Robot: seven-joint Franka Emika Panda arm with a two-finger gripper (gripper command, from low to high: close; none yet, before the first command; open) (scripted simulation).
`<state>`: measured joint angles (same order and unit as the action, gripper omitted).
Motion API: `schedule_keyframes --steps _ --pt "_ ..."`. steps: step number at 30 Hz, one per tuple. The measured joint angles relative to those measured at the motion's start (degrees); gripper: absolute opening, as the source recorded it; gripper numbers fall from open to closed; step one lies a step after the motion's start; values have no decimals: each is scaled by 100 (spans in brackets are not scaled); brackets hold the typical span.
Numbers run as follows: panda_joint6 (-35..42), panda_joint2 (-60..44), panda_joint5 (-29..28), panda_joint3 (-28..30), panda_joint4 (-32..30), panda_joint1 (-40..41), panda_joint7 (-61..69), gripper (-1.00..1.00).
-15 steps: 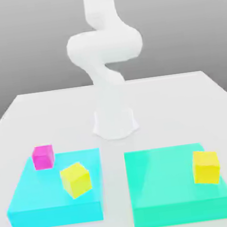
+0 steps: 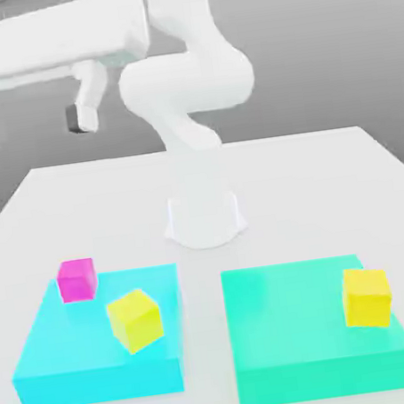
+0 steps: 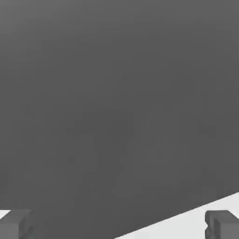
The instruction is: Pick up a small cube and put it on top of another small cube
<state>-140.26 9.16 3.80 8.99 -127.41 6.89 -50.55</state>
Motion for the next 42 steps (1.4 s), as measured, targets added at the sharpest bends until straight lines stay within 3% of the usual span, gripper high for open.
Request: schedule_keyframes --steps 15,20,21,27,32,42 --pt "-693 -3149 693 452 380 912 -143 0" --pt "-1287 -4189 993 247 591 1213 -1 0" --pt "-1384 -4321 1034 201 622 1253 27 -100" --pt "-1434 -4388 1060 177 639 1272 45 -100" --pt "-866 -3617 797 428 437 1086 -150 -100" --pt "-403 -1546 196 963 -1127 954 -1254 -100"
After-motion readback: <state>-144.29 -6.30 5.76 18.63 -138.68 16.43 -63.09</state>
